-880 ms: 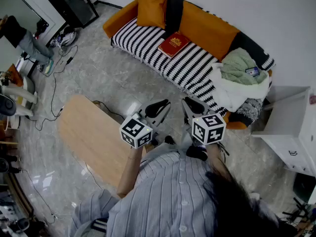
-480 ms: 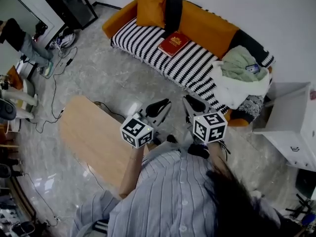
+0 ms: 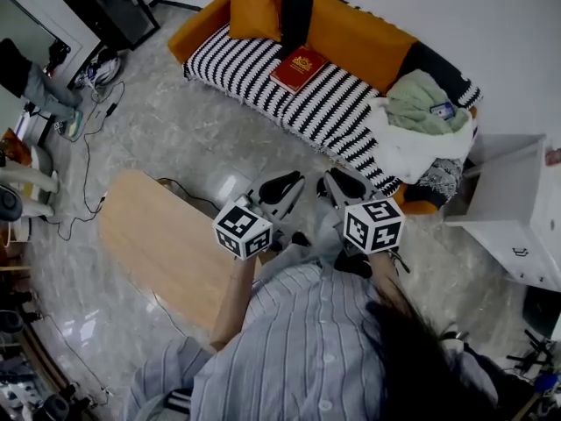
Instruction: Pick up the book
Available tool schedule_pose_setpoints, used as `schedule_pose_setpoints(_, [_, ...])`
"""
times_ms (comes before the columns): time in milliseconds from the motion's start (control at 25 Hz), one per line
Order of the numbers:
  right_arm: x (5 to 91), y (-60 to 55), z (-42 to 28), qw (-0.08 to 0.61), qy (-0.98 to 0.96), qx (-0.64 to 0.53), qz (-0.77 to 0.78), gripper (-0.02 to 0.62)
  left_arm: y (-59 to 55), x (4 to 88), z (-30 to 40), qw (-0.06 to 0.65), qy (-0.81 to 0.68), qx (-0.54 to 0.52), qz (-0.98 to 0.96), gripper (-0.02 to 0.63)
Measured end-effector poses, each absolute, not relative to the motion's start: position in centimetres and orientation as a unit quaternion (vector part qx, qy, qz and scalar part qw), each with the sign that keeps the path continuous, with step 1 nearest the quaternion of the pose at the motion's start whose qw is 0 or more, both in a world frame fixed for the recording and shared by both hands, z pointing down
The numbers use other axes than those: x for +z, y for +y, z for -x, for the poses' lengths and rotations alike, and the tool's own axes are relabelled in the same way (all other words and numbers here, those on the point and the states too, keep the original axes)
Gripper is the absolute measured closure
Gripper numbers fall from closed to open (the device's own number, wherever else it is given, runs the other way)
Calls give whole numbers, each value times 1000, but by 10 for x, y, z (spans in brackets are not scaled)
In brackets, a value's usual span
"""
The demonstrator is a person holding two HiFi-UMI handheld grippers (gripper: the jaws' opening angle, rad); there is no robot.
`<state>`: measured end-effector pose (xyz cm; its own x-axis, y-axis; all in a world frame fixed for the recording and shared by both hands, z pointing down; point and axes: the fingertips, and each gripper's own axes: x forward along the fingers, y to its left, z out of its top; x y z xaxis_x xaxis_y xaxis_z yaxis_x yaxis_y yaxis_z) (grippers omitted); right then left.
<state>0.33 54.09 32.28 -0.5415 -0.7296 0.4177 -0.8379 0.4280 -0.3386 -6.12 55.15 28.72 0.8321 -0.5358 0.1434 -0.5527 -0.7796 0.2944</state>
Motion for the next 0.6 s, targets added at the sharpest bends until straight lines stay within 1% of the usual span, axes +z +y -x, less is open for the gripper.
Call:
schedule_pose_setpoints(240, [340, 511, -4, 115, -841, 272, -452, 534, 526, 307, 60, 174, -298, 45, -937, 574])
schedule_pose_setpoints(600, [346, 407, -7, 129, -851, 277, -426, 534, 428, 309, 76, 194, -354, 21, -915, 574])
